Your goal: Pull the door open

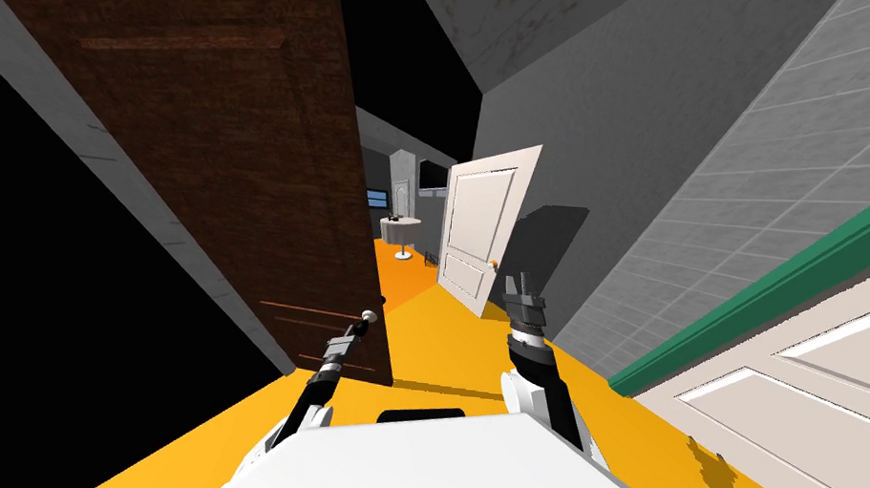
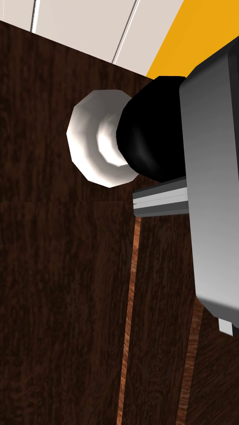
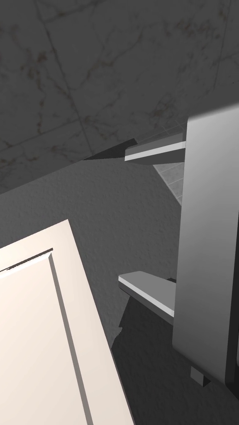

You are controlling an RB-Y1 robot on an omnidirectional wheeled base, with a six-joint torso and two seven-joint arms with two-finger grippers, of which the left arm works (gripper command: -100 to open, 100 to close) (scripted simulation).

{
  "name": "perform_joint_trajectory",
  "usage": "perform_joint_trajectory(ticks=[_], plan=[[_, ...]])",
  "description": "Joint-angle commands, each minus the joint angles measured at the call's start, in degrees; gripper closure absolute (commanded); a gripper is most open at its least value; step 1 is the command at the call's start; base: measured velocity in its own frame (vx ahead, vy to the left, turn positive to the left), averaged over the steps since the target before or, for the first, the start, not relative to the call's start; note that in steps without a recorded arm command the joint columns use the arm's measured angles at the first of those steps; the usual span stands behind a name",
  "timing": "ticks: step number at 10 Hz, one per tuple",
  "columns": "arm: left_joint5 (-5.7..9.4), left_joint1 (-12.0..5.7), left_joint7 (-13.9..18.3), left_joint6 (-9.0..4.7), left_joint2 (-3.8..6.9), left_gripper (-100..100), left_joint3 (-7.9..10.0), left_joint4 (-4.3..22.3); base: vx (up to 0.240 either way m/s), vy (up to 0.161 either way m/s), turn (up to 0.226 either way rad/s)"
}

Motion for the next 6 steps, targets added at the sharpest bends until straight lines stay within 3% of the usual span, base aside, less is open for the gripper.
perform_joint_trajectory(ticks=[1,3,4,6], plan=[[-0.6,0.41,-0.06,0.53,-1.54,-100,-1.59,-0.61,-0.013,0.0,-0.011],[-0.6,0.41,-0.06,0.53,-1.54,-100,-1.59,-0.61,0.011,0.003,0.002],[-0.79,0.03,1.34,-0.66,0.49,-100,-1.5,0.42,-0.131,0.066,-0.102],[-1.2,0.31,2.1,-0.91,0.87,-100,-2.3,0.24,-0.17,0.064,-0.059]])
